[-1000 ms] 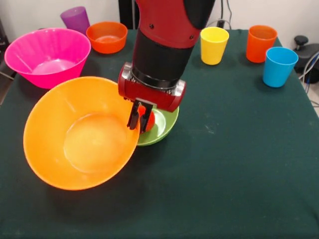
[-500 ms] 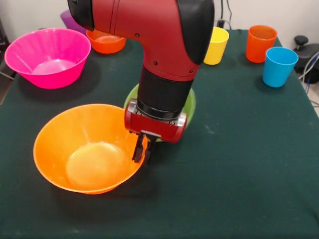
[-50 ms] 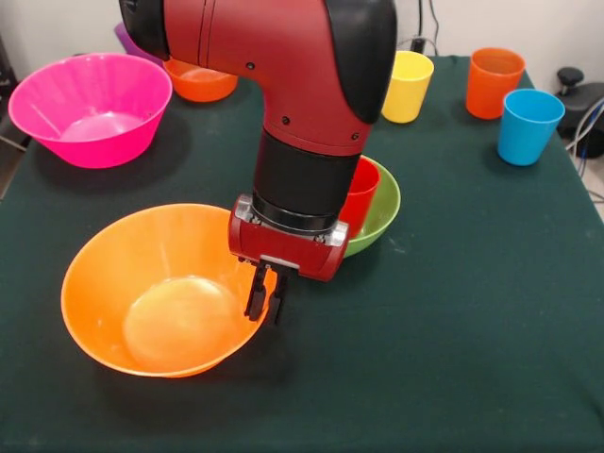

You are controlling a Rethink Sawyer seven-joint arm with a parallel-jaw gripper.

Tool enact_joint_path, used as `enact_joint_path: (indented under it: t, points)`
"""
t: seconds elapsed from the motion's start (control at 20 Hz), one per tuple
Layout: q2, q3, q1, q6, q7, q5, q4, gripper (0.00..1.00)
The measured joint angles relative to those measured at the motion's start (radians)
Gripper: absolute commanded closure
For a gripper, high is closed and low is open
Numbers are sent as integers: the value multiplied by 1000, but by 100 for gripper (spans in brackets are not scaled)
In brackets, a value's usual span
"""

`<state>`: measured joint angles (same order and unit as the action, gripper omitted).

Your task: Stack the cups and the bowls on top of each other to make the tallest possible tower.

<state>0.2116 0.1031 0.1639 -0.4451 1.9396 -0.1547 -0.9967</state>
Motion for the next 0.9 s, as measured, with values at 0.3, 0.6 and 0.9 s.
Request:
enact_joint_path:
  t: [0.3, 0.6, 0.9]
  points:
    - [-1, 2, 0, 0, 0, 10, 0, 100]
    - [-1, 3, 0, 0, 0, 11, 0, 100]
    - [-1, 3, 0, 0, 0, 12, 0, 100]
